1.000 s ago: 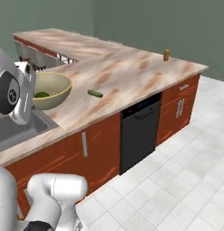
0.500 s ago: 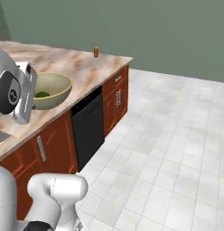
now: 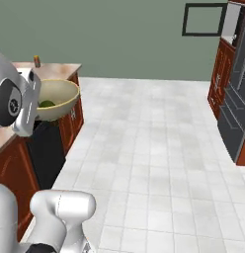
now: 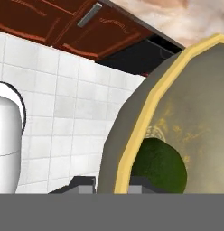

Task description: Pick the lime from the sink and place it in the bowl. Then pick the bowl and place it in the microwave. Then close the microwave door and press the start button.

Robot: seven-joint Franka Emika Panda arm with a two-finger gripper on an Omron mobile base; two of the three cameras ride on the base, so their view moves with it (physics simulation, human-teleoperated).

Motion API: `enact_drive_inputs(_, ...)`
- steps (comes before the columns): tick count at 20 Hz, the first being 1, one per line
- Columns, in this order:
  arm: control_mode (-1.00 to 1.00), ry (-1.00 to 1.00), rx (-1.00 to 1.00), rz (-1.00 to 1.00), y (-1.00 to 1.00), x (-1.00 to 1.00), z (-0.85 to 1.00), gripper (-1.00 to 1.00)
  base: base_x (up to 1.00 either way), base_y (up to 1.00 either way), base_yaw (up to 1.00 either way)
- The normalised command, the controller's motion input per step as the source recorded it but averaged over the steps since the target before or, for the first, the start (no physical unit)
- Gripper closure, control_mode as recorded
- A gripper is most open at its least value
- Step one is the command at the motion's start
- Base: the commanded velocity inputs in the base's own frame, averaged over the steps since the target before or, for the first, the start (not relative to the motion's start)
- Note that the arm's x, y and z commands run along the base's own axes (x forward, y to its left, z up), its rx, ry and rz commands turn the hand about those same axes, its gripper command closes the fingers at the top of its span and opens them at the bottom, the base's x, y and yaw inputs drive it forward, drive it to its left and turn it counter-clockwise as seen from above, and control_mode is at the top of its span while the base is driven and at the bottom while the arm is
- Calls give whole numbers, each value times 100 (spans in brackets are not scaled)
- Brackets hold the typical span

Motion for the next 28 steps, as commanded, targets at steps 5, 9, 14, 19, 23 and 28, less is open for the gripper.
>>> enact_drive_inputs(5,100,0,0,0,0,0,0,100,100,4,-18)
enact_drive_inputs(9,100,0,0,0,0,0,0,100,100,6,-10)
enact_drive_inputs(14,100,0,0,0,0,0,0,100,100,0,-9)
enact_drive_inputs(19,100,0,0,0,0,0,0,100,100,0,-9)
enact_drive_inputs(23,100,0,0,0,0,0,0,100,100,0,-8)
enact_drive_inputs(28,100,0,0,0,0,0,0,100,100,0,-6)
